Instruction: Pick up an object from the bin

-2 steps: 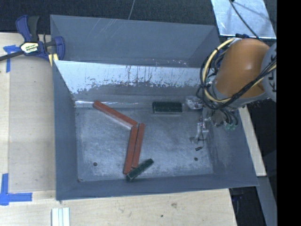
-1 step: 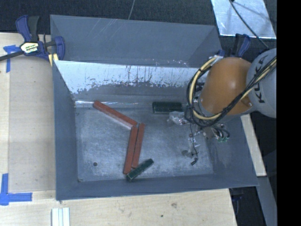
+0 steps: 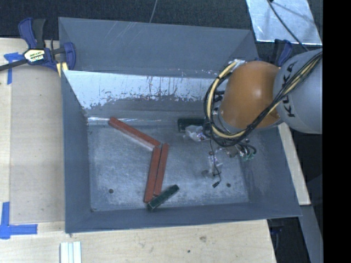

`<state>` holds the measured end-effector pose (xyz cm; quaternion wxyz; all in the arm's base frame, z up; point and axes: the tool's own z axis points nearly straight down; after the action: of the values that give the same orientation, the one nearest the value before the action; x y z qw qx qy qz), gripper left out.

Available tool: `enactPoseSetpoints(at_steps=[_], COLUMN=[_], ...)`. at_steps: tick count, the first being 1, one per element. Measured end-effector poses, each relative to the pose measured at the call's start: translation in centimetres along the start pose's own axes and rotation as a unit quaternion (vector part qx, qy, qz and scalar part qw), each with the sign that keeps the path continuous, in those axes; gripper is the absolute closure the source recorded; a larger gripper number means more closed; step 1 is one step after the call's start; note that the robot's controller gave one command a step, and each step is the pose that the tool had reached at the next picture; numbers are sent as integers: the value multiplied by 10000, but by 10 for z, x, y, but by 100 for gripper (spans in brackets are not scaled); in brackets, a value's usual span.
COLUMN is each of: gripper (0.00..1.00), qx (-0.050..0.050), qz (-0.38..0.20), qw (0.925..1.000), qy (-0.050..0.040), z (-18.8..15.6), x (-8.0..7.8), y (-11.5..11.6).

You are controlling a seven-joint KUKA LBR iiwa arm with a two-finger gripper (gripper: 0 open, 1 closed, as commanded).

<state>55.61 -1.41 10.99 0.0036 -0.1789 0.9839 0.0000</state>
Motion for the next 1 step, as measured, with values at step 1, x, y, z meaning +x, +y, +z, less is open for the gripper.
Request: enactPoseSetpoints(at_steps=[1], gripper=[0], qx=[-4], qz=[389], qw=[9992], qy=[27], z=[1], x=[11], y=[20])
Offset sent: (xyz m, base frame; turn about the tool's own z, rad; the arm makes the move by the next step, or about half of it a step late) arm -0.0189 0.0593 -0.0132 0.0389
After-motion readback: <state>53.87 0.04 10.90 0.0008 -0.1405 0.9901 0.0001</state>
